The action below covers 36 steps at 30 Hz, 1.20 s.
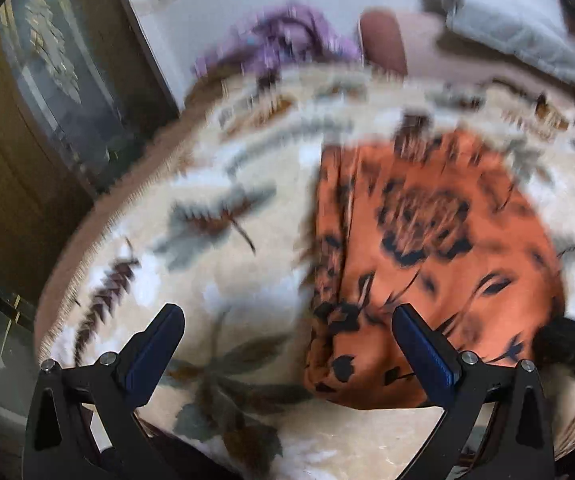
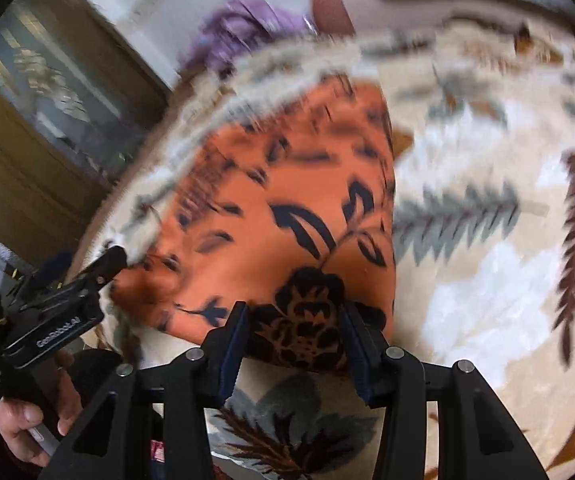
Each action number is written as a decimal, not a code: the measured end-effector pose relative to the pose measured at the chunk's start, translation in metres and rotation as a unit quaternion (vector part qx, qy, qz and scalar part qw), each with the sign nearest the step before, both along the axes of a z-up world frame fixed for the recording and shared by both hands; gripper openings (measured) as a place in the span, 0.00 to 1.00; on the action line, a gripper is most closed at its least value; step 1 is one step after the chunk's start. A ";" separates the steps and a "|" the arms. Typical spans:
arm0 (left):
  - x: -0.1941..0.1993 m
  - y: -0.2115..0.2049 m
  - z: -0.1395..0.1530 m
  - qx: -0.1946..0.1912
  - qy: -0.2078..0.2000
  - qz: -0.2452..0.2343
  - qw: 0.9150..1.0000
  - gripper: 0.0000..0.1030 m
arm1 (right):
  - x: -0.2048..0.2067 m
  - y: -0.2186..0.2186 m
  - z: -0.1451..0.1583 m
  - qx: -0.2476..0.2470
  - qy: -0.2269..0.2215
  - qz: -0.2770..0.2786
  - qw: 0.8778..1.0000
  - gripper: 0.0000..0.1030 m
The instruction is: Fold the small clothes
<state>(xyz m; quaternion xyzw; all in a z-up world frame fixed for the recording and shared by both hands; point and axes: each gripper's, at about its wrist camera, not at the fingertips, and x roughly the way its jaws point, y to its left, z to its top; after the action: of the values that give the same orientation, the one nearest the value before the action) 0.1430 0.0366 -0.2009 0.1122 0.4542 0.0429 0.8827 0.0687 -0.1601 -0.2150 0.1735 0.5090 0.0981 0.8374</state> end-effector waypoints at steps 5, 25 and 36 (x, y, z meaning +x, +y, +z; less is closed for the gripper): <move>0.007 -0.002 -0.021 0.011 0.024 -0.013 1.000 1.00 | -0.007 -0.004 0.013 0.006 -0.012 0.003 1.000 0.48; -0.050 -0.031 0.138 -0.053 -0.146 -0.041 0.987 1.00 | -0.071 -0.055 0.112 -0.060 -0.159 -0.047 0.984 0.56; -0.062 -0.021 0.158 -0.057 -0.168 -0.017 0.984 1.00 | -0.085 -0.032 0.129 -0.084 -0.187 -0.023 0.978 0.57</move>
<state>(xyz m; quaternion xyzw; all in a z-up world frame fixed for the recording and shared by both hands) 0.0808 0.0157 -0.0431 0.0604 0.2992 0.0200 0.9521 -0.0166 -0.1923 -0.0862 0.0924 0.3452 0.0662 0.9316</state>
